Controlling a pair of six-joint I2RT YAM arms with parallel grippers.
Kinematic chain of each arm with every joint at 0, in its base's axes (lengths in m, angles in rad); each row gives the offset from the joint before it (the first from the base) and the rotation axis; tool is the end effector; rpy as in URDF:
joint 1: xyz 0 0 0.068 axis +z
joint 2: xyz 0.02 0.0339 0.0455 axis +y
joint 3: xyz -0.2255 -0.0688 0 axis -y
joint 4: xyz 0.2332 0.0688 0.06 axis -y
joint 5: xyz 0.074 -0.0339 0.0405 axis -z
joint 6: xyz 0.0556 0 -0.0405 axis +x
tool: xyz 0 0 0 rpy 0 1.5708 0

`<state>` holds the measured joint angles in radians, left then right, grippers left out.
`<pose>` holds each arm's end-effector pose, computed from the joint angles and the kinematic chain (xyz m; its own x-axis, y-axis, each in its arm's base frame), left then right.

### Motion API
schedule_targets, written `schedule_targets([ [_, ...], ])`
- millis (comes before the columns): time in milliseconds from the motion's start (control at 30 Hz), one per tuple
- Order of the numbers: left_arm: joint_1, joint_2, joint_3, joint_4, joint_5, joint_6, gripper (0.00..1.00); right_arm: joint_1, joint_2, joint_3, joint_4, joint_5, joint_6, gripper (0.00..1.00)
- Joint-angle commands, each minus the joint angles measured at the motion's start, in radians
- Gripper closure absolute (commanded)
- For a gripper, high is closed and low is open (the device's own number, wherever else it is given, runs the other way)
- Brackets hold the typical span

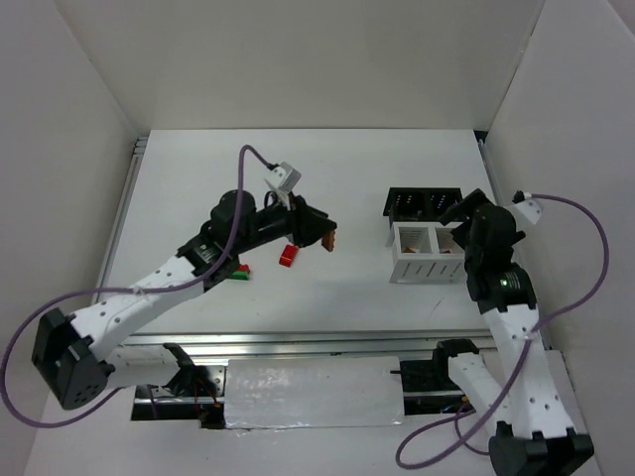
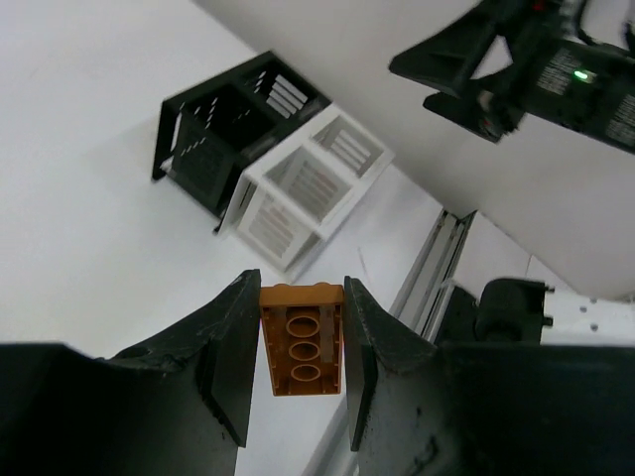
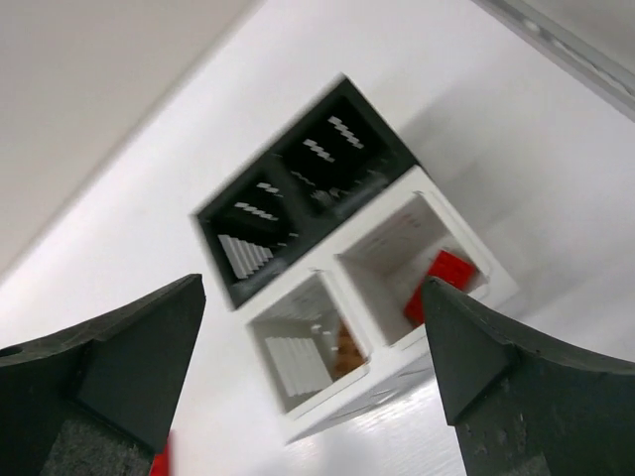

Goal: Sort the legos into containers by color

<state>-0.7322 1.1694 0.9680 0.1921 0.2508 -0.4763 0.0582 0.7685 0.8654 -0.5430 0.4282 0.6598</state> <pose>0.2141 -0.2110 0.3320 -0.3877 -0.2487 -0.8876 0.7364 0.4957 -0.4605 0.1976 -0.0116 0.2988 -0.1435 0.5502 -0.8226 0.5177 0.7502 0.4114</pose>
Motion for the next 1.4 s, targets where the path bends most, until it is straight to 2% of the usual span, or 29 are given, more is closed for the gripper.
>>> schedule_targets([
  [0,-0.019,0.152,0.102,0.246,0.117,-0.002,1.0,-0.004,-0.129,0.082,-0.044,-0.077,-0.019,0.03],
  [33,-0.035,0.192,0.16,0.292,0.133,0.002,1.0,-0.004,-0.142,0.113,-0.079,-0.095,-0.022,0.03],
  [133,-0.074,0.363,0.306,0.296,0.163,0.033,1.0,-0.004,-0.176,0.177,-0.142,-0.134,-0.046,0.01],
  [200,-0.094,0.473,0.362,0.332,0.176,0.059,1.0,0.011,-0.202,0.208,-0.175,-0.123,-0.043,0.0],
  [333,-0.136,0.663,0.509,0.382,0.182,0.08,0.98,0.017,-0.262,0.208,-0.16,-0.166,-0.029,0.0],
  [533,-0.153,0.876,0.705,0.36,0.2,0.062,0.92,0.02,-0.271,0.212,-0.147,-0.239,-0.035,0.0],
  [633,-0.157,0.937,0.741,0.385,0.214,0.03,0.9,0.02,-0.276,0.208,-0.152,-0.241,-0.045,0.0],
  [700,-0.162,0.96,0.756,0.373,0.202,0.022,0.82,0.02,-0.285,0.196,-0.143,-0.238,-0.048,0.0],
  [733,-0.161,0.963,0.756,0.369,0.182,0.016,0.79,0.02,-0.29,0.193,-0.141,-0.24,-0.049,0.0],
  [800,-0.162,0.96,0.732,0.389,0.167,0.016,0.67,0.022,-0.294,0.182,-0.132,-0.249,-0.051,0.0],
  [833,-0.161,0.957,0.721,0.4,0.154,0.013,0.54,0.02,-0.296,0.181,-0.13,-0.255,-0.052,0.0],
  [867,-0.161,0.952,0.706,0.403,0.142,0.015,0.48,0.02,-0.296,0.179,-0.13,-0.265,-0.054,0.0],
  [1000,-0.161,0.938,0.696,0.385,0.096,0.036,0.33,0.022,-0.294,0.178,-0.126,-0.279,-0.058,0.0],
  [1033,-0.161,0.937,0.696,0.376,0.093,0.042,0.05,0.022,-0.293,0.178,-0.124,-0.281,-0.061,0.0],
  [1067,-0.159,0.934,0.699,0.366,0.093,0.044,0.0,0.02,-0.293,0.176,-0.123,-0.281,-0.062,0.0],
  [1167,-0.159,0.885,0.652,0.371,0.075,0.041,0.0,0.02,-0.287,0.176,-0.117,-0.286,-0.066,0.0],
  [1233,-0.156,0.781,0.594,0.368,0.012,0.047,0.0,0.022,-0.276,0.181,-0.115,-0.327,-0.074,0.0],
  [1267,-0.154,0.685,0.524,0.336,-0.139,0.047,0.0,0.02,-0.268,0.181,-0.101,-0.345,-0.083,0.0],
  [1333,-0.144,0.589,0.48,0.24,-0.322,0.019,0.0,0.026,-0.247,0.179,-0.088,-0.432,-0.107,0.0],
  [1367,-0.124,0.503,0.469,0.072,-0.534,-0.005,0.0,0.028,-0.2,0.182,-0.08,-0.481,-0.117,0.0],
])
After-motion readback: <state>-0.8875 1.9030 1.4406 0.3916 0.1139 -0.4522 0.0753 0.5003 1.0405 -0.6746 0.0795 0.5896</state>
